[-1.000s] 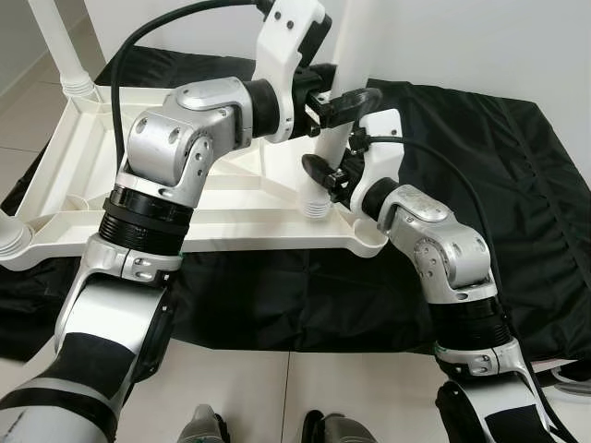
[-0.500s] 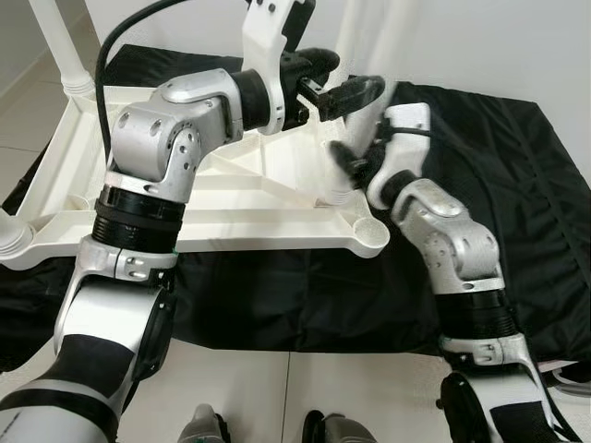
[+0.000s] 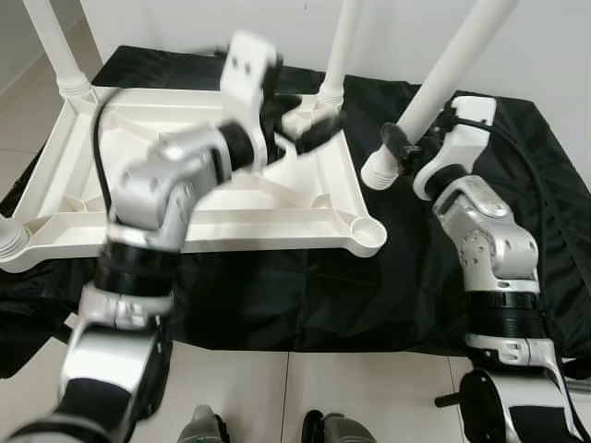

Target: Building children table

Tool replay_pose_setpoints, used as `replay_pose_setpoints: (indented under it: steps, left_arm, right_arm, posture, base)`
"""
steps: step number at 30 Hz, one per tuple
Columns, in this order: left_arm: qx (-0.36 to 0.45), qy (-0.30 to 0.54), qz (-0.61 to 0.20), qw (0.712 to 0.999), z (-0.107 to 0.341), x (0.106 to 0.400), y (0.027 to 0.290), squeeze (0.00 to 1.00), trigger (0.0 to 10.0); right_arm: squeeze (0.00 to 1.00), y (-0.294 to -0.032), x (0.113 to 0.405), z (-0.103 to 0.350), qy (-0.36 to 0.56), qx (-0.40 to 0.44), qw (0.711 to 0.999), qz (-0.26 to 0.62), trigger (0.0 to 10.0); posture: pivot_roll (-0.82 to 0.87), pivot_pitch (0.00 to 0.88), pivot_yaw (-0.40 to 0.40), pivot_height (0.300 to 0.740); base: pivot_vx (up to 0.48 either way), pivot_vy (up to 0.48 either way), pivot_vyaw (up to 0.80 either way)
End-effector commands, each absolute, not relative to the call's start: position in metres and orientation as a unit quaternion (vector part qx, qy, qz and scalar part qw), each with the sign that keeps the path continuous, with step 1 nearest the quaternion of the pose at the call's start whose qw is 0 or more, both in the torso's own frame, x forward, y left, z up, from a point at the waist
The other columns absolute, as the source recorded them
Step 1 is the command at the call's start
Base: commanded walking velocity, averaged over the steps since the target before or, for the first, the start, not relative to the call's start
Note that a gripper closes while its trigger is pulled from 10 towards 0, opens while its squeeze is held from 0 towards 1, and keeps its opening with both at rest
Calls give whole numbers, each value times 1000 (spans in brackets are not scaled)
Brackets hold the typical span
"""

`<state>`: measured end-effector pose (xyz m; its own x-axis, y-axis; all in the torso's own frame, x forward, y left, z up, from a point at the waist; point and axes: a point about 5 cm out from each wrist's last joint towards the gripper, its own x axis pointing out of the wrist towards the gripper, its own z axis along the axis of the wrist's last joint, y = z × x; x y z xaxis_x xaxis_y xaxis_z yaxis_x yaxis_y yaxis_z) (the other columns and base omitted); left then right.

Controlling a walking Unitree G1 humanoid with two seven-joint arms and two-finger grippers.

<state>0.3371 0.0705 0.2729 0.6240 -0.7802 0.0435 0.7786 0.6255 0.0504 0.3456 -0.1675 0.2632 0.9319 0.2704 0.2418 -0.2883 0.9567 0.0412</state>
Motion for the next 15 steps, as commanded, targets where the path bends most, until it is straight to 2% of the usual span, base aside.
replay_pose_setpoints:
  steps: [1,8,14,15]
  left_arm:
    - [40,-37,-432,900,266,333,62,0,10000]
    - [81,-13,-439,895,231,324,46,0,10000]
    - [148,-8,-443,884,208,318,37,0,10000]
    - [187,1,-452,872,190,313,34,0,10000]
  right_arm:
    - [0,-172,338,271,-153,30,974,164,10000]
    - [0,-173,328,267,-179,12,960,216,10000]
    - [0,-179,320,259,-169,25,954,248,10000]
    - [0,-187,315,254,-163,31,953,253,10000]
  posture:
    - [-24,100,-63,740]
    - [-27,101,-63,740]
    - [-29,108,-62,740]
    - [-36,113,-56,740]
  base:
    - [0,0,0]
    - [0,0,0]
    - [0,0,0]
    - [0,0,0]
